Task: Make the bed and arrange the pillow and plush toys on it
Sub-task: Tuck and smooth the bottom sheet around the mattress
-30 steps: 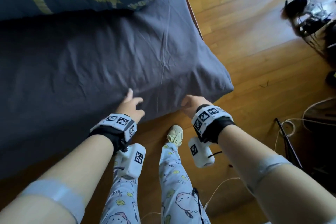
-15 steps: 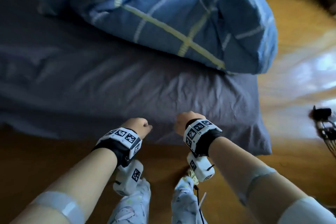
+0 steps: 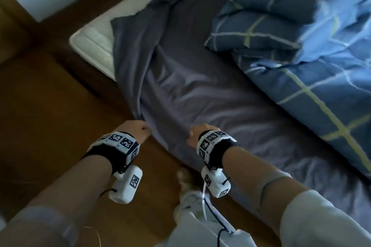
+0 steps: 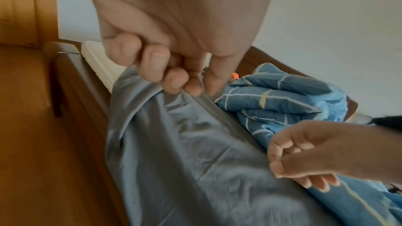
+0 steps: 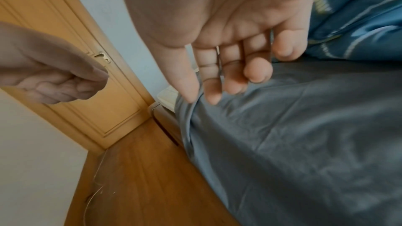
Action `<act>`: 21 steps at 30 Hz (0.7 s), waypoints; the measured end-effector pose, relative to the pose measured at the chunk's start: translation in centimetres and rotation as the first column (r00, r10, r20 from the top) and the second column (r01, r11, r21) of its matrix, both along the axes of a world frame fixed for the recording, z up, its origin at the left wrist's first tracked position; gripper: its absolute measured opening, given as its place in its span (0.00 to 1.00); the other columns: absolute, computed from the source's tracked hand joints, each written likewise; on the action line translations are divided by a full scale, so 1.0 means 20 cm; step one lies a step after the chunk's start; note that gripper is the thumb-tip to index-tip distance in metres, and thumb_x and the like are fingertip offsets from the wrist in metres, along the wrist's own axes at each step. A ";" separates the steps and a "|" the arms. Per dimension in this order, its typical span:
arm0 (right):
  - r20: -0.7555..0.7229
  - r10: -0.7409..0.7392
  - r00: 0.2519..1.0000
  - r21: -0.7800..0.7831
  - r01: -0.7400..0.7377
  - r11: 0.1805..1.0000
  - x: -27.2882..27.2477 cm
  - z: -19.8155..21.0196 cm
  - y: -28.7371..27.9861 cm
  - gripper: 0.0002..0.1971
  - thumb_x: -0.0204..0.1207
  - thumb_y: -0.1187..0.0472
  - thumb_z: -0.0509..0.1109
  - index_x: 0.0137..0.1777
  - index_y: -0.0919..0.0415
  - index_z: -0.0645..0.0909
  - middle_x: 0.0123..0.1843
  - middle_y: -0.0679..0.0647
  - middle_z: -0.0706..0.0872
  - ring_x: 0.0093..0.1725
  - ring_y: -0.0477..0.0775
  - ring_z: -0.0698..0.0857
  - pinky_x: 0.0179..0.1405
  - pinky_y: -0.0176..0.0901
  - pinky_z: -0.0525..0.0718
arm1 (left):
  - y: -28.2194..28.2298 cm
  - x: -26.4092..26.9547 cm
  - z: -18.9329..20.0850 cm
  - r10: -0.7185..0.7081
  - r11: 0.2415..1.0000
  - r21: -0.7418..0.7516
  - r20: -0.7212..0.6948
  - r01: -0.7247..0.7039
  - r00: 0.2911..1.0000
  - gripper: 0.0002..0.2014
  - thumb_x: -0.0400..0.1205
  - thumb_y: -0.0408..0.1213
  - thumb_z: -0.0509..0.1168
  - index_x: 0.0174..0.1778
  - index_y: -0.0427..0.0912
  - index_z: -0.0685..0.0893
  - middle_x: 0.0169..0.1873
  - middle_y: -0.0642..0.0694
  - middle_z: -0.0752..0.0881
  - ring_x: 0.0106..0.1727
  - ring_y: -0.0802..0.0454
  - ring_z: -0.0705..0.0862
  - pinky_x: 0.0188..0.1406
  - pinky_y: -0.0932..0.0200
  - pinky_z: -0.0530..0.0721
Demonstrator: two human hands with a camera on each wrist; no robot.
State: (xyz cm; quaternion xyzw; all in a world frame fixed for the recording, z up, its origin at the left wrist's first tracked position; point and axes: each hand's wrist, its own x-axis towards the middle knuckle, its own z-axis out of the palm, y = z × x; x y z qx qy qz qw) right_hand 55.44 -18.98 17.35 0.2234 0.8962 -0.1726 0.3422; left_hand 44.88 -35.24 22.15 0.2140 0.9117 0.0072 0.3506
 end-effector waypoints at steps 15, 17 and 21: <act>-0.128 0.359 0.925 0.027 -0.358 0.933 -1.77 0.06 -0.19 0.15 0.79 0.51 0.64 0.61 0.57 0.79 0.61 0.55 0.82 0.59 0.63 0.83 0.56 0.50 0.83 | -0.28 -1.46 0.12 0.089 0.995 -0.044 -0.074 -0.092 0.993 0.17 0.84 0.49 0.53 0.36 0.42 0.75 0.36 0.43 0.77 0.41 0.45 0.78 0.40 0.56 0.73; -0.104 0.339 0.935 -0.003 -0.341 0.940 -1.99 0.07 -0.27 0.17 0.78 0.50 0.65 0.61 0.61 0.79 0.57 0.58 0.84 0.56 0.63 0.84 0.50 0.47 0.81 | -0.40 -1.62 0.11 0.161 0.987 -0.009 -0.046 -0.162 0.986 0.17 0.84 0.48 0.54 0.32 0.43 0.72 0.31 0.45 0.74 0.35 0.48 0.75 0.36 0.57 0.71; -0.049 0.369 0.928 -0.018 -0.370 0.929 -2.41 0.03 -0.47 0.15 0.77 0.50 0.66 0.54 0.62 0.80 0.51 0.58 0.85 0.46 0.61 0.82 0.45 0.46 0.80 | -0.64 -1.92 0.04 0.216 0.976 -0.007 0.013 -0.216 0.976 0.15 0.83 0.49 0.55 0.36 0.44 0.76 0.28 0.48 0.75 0.29 0.51 0.75 0.30 0.60 0.70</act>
